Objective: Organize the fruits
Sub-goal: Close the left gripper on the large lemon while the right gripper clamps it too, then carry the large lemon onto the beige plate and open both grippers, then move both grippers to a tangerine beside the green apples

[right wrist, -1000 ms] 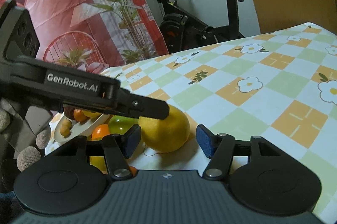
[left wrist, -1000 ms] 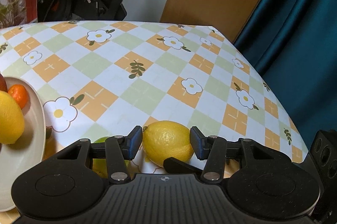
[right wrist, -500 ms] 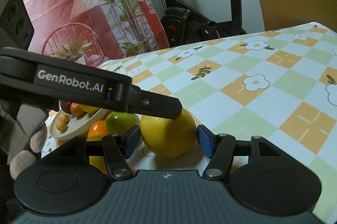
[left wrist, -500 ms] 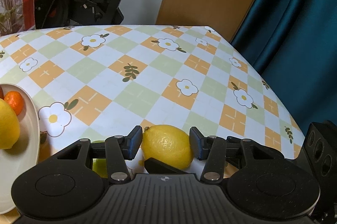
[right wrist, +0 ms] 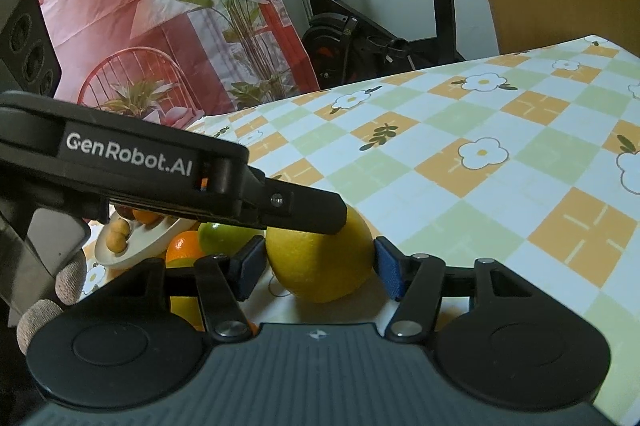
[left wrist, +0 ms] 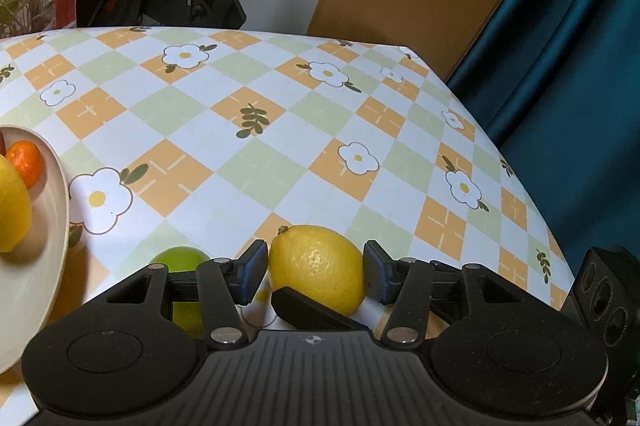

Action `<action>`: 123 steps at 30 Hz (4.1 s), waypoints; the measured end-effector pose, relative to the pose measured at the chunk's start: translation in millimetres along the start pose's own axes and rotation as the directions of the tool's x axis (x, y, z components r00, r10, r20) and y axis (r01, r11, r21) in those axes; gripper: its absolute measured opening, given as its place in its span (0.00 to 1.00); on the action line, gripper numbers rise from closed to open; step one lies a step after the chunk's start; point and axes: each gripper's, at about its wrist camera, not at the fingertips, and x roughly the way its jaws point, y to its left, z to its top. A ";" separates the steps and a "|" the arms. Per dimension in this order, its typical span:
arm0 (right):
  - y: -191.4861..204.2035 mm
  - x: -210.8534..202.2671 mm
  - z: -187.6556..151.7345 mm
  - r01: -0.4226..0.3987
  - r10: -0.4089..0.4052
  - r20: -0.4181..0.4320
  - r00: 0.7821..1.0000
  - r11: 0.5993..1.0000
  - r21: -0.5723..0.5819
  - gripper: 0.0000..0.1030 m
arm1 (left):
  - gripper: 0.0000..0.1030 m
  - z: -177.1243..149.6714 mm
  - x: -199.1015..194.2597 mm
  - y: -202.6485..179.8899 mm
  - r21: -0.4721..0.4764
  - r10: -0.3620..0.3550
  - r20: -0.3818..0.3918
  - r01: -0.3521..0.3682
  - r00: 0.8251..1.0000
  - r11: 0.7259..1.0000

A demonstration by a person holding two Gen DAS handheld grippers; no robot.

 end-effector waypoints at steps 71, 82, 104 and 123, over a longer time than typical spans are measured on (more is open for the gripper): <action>198.4 115.3 22.5 -0.169 0.095 -0.267 0.959 0.947 -0.271 0.59 | 0.59 -44.3 -127.2 176.8 -0.349 0.150 0.185 -0.078 0.971 0.934; 204.5 128.9 12.6 -0.165 0.084 -0.291 0.953 0.950 -0.265 0.59 | 0.59 -50.6 -124.5 179.4 -0.315 0.203 0.170 -0.142 0.964 0.938; 210.8 134.3 8.0 -0.190 0.106 -0.273 0.956 0.935 -0.299 0.64 | 0.61 -54.1 -138.2 176.2 -0.333 0.265 0.213 -0.185 0.941 0.925; 122.3 16.3 12.3 0.013 -0.007 0.021 1.000 0.961 -0.275 0.64 | 0.61 -53.0 -142.2 105.5 -0.232 0.277 0.354 -0.202 0.894 0.951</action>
